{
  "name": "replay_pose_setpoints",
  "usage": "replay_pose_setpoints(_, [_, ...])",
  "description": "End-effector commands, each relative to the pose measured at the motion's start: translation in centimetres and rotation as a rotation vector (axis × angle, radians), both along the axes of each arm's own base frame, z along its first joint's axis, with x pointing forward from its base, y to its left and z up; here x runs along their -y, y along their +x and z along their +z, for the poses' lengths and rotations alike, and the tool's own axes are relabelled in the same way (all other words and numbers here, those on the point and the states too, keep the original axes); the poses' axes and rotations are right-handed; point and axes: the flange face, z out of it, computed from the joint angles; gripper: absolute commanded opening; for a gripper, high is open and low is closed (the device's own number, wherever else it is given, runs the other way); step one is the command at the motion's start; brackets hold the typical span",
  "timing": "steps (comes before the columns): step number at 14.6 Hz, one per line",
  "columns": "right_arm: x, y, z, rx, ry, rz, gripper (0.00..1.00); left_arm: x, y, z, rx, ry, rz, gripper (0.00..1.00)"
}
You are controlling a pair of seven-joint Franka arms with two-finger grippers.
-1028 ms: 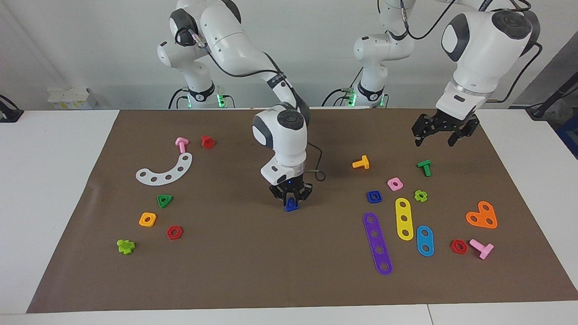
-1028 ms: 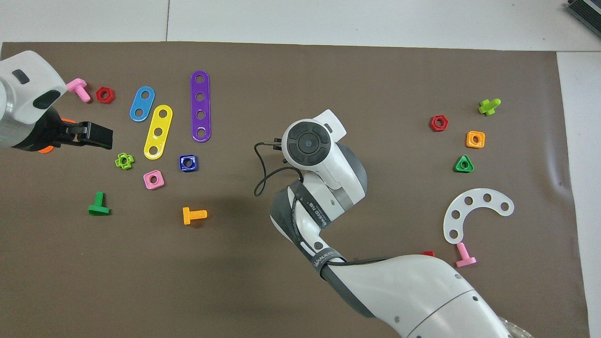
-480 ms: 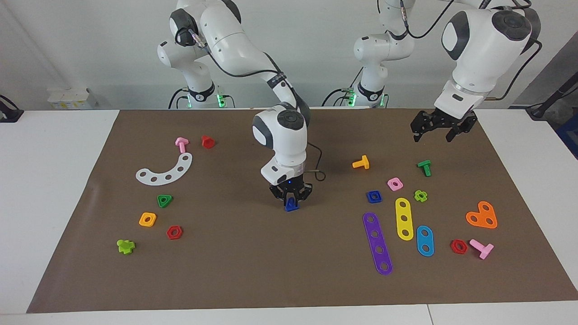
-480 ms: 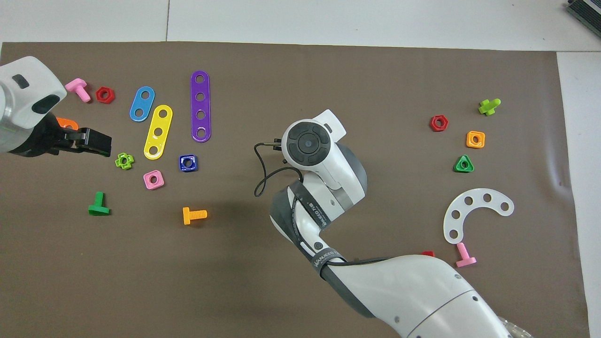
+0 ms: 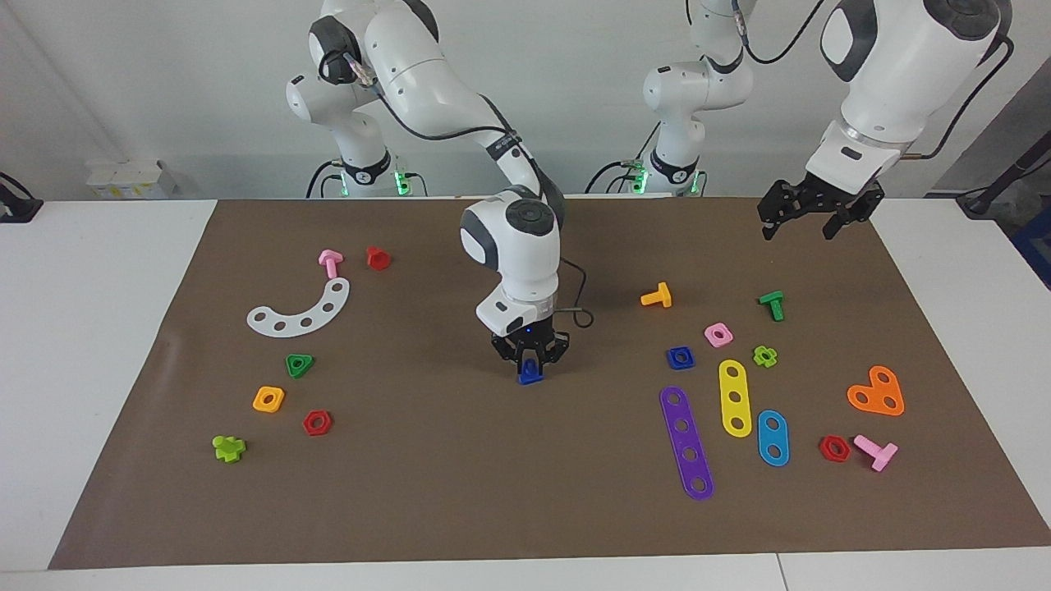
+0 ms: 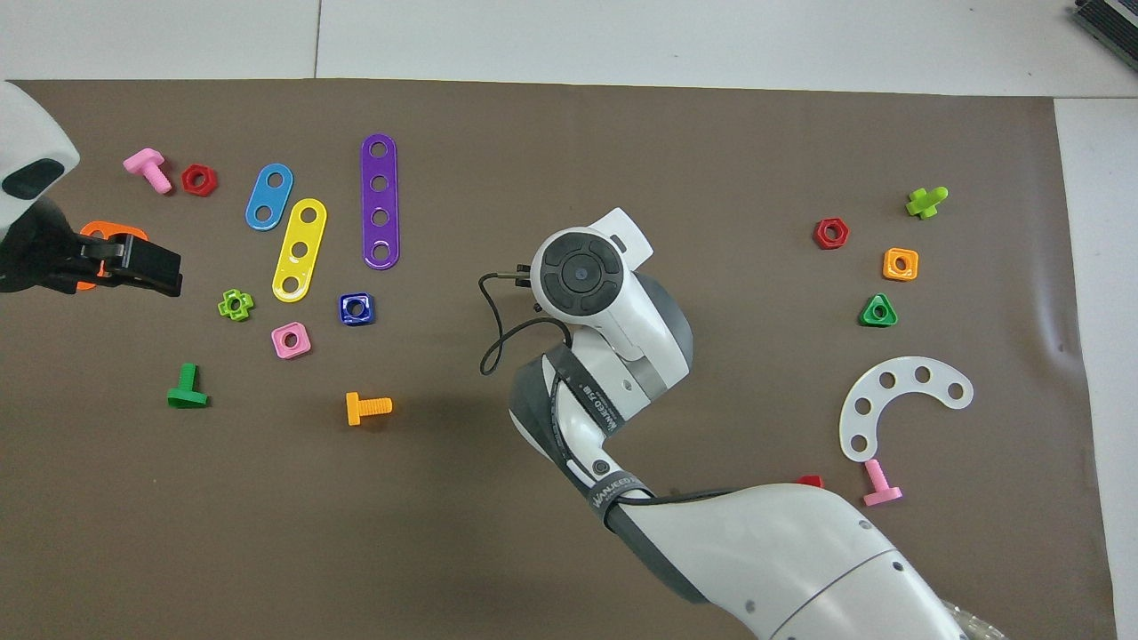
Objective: Unscrew and place screws in storage area
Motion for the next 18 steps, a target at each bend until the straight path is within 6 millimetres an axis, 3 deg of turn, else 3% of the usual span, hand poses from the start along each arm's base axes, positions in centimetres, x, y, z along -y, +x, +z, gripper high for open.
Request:
replay_pose_setpoints(1, [0.2,0.1,-0.1,0.002,0.005,0.034,0.09,-0.4,1.4,1.1,-0.019,-0.026,0.013,1.00])
replay_pose_setpoints(2, [0.2,0.0,-0.2,0.000,0.005,0.033,0.00,-0.4,1.5,1.0,-0.019,-0.023,0.014,1.00])
replay_pose_setpoints(5, [0.5,0.5,0.8,0.001,0.005,0.027,0.00,0.0,1.6,0.9,0.008,-0.008,0.000,1.00])
replay_pose_setpoints(7, [1.2,0.8,2.5,0.018,0.018,0.007,0.00,-0.3,1.5,0.5,0.001,-0.008,-0.002,1.00])
replay_pose_setpoints(8, [3.7,1.7,5.5,0.042,0.032,-0.026,0.00,-0.1,1.5,0.3,0.010,-0.009,-0.004,1.00])
replay_pose_setpoints(10, [10.6,3.0,10.4,0.054,0.029,-0.072,0.00,0.1,1.2,0.0,0.012,-0.009,-0.006,1.00])
replay_pose_setpoints(12, [18.2,3.0,12.5,0.039,-0.006,-0.025,0.00,0.1,1.1,-0.2,0.006,-0.008,-0.012,1.00])
replay_pose_setpoints(13, [21.8,2.8,12.8,0.030,-0.018,-0.019,0.00,0.1,1.1,-0.3,0.003,-0.007,-0.011,1.00])
replay_pose_setpoints(15, [26.3,2.2,12.1,0.002,-0.037,0.002,0.00,0.4,0.9,-0.4,0.000,-0.004,-0.014,1.00])
replay_pose_setpoints(18, [30.4,0.1,8.7,-0.029,0.008,0.016,0.00,0.8,0.4,-0.8,-0.009,-0.002,-0.023,1.00])
